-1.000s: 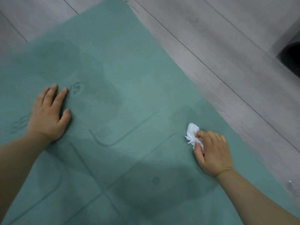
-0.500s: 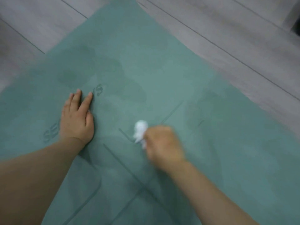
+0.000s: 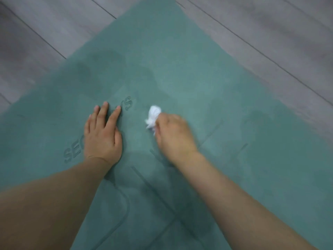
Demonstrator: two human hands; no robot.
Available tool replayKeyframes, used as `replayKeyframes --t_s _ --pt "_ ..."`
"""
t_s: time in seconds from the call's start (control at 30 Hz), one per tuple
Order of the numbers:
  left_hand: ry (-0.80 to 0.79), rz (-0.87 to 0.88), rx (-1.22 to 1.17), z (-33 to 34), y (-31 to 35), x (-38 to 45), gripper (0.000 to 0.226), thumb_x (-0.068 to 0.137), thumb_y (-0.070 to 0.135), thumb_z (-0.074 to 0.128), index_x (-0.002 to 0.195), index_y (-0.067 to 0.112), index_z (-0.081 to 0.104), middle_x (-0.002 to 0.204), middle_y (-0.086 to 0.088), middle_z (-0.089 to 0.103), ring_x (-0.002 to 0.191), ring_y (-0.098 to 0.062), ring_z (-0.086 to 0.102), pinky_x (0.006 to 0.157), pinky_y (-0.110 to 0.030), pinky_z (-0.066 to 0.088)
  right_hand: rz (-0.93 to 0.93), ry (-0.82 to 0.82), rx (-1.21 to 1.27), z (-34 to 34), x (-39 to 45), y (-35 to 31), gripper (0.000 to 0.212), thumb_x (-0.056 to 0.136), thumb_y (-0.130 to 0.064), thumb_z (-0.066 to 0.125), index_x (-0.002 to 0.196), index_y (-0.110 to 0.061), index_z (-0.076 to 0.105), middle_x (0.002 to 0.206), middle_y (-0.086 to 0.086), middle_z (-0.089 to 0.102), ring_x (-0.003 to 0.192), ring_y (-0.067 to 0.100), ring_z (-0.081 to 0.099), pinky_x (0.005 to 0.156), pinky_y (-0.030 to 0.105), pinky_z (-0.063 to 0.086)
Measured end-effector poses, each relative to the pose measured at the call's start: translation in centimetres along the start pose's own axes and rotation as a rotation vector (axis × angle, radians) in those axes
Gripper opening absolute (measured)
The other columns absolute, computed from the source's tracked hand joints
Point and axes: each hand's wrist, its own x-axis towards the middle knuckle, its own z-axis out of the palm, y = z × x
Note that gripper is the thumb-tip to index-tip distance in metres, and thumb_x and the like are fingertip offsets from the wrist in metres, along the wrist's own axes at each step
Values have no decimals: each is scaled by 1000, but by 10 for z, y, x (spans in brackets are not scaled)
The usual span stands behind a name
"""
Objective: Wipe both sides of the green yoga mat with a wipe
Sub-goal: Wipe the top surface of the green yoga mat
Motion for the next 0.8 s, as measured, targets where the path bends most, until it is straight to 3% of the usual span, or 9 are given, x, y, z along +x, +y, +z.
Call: replayKeyframes --t_s 0.1,0.17,0.33,0.43,0.5,0.6,0.67,0.73,0.8 --pt "0 -4 4 -2 0 1 62 88 27 30 149 22 41 158 -12 31 147 -33 21 118 -48 17 -593 -430 146 7 -71 -57 21 85 -18 38 87 -4 53 60 10 58 52 28 54 49 30 37" --pt "-2 -7 8 -2 1 0 62 89 27 30 149 22 41 159 -12 30 148 -32 20 119 -48 16 -672 -557 209 4 -56 -38 23 88 -19 36 85 -5 54 61 14 59 53 30 57 48 31 39" --pt "-17 -32 21 -3 4 0 63 87 31 30 149 22 40 159 -11 29 148 -31 19 119 -47 13 -10 -22 5 -41 106 109 47 90 -38 37 112 -8 66 117 16 65 110 32 61 90 33 47" --pt "-32 -40 34 -2 4 0 63 87 34 30 149 21 40 159 -11 28 148 -31 18 120 -47 13 315 106 -171 -66 138 157 25 88 -17 44 103 -2 56 106 21 63 99 40 56 77 42 41" --pt "-37 -38 37 -2 5 1 63 87 33 31 149 21 39 159 -11 28 148 -31 18 119 -48 13 368 112 -174 -53 128 132 21 86 -12 47 101 -2 57 101 21 64 94 40 57 74 43 41" --pt "-35 -41 44 -2 5 1 63 87 33 32 149 21 40 159 -11 29 148 -32 19 118 -49 16 -67 4 103 -19 56 52 14 79 -11 59 90 -6 65 82 17 68 74 37 64 61 36 49" --pt "-34 -42 49 -1 4 0 64 87 33 32 149 20 40 158 -12 29 147 -32 20 117 -52 19 -566 -439 145 -16 -26 -3 9 80 -16 63 88 -11 63 71 11 65 64 32 63 54 30 45" --pt "-28 -41 41 -2 3 1 64 86 34 32 149 20 40 158 -12 29 147 -33 21 117 -53 19 -882 -816 48 -25 -72 -16 13 88 -25 52 94 -18 61 71 0 62 66 22 61 58 29 42" --pt "-31 -36 37 -1 5 2 65 86 34 33 148 20 40 158 -12 29 147 -33 20 118 -50 16 -885 -727 101 -25 -46 14 17 85 -24 46 88 -16 60 70 3 60 66 25 59 59 31 42"
